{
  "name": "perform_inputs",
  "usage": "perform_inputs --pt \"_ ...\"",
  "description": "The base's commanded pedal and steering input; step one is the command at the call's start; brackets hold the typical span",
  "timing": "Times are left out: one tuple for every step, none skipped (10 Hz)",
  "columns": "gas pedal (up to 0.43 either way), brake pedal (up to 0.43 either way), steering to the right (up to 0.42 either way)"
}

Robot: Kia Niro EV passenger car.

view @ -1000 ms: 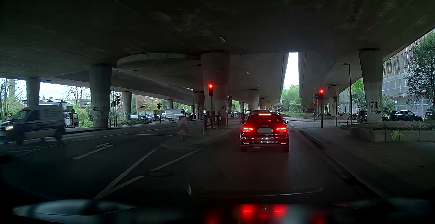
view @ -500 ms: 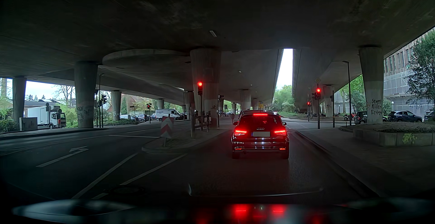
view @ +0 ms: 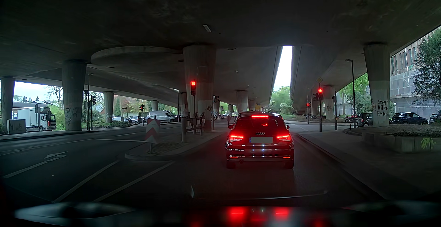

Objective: Follow the waypoints while adhering to traffic rules and regulations

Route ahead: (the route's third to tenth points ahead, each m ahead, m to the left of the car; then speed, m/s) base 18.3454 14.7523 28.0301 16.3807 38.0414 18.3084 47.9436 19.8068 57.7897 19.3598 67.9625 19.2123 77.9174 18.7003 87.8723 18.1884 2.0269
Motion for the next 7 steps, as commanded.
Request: perform_inputs --pt "0.000 0.177 0.089" --pt "0.000 0.177 0.089" --pt "0.000 0.177 0.089" --pt "0.000 0.177 0.089" --pt "0.000 0.159 0.089" --pt "0.000 0.152 0.089" --pt "0.000 0.152 0.089"
